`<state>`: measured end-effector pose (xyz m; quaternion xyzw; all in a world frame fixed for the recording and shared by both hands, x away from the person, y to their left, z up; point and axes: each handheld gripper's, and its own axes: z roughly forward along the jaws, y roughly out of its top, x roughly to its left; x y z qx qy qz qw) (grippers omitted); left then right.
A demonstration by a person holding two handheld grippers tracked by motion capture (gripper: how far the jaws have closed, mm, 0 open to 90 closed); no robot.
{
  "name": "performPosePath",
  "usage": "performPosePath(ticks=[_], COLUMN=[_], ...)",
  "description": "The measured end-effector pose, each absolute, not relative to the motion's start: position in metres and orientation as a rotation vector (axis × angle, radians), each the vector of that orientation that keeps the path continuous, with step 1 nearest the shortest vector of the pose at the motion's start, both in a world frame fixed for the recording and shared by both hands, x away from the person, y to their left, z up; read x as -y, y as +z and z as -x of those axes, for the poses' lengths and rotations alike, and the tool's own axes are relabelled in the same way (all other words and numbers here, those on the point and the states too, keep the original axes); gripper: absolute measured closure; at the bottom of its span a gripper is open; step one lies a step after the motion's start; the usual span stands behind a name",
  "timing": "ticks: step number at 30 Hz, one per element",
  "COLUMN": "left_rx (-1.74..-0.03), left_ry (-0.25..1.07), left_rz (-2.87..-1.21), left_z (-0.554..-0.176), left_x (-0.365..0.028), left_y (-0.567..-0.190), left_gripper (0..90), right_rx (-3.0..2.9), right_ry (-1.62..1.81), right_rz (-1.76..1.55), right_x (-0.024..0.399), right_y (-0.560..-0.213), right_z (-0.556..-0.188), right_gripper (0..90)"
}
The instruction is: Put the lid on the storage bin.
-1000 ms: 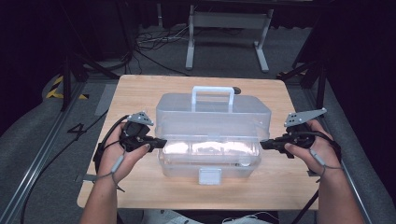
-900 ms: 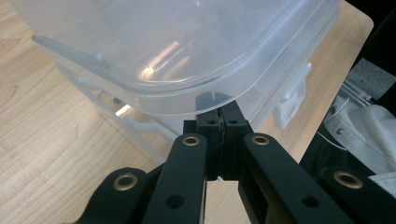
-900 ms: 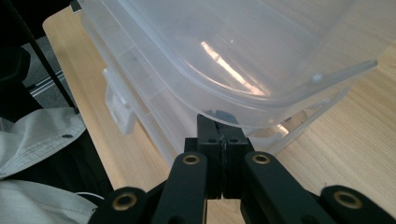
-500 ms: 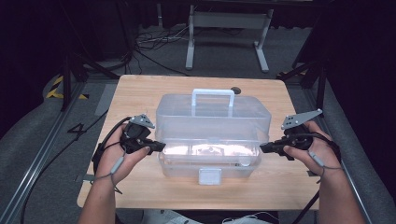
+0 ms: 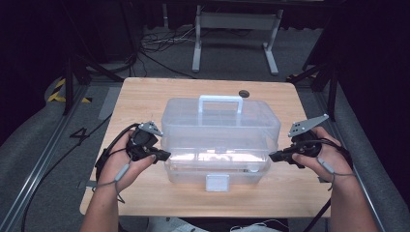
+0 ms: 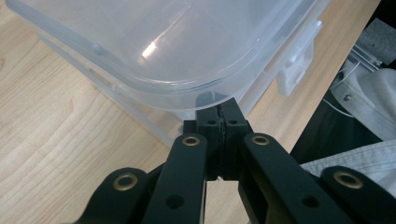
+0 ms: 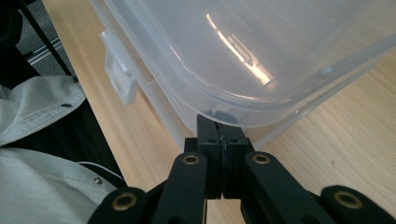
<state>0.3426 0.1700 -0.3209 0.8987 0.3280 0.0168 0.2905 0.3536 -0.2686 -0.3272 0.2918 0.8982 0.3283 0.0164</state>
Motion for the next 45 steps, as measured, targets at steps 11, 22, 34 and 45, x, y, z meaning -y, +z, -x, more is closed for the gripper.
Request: performPosePath(ticks=[11, 22, 34, 45], left_rx=[-0.874, -0.874, -0.878, -0.872], left_ry=[0.026, 0.011, -0.007, -0.029], left_rz=[-2.431, -2.453, -2.487, -2.524], left_z=[-0.342, -0.340, -0.339, -0.340], left_x=[-0.170, -0.170, -0.170, -0.169], left_y=[-0.323, -0.324, -0.326, -0.330], left_gripper=[89.9, 89.7, 89.6, 89.5], right_rx=[-2.831, -2.849, -2.887, -2.921], right_ry=[0.956, 0.922, 0.865, 0.818], right_rz=[-0.889, -0.889, -0.882, -0.874], right_x=[0.266, 0.266, 0.264, 0.261], right_y=[-0.330, -0.331, -0.335, -0.339], right_z=[-0.353, -0.352, -0.353, -0.353], right_gripper=[89.1, 88.9, 88.8, 88.4])
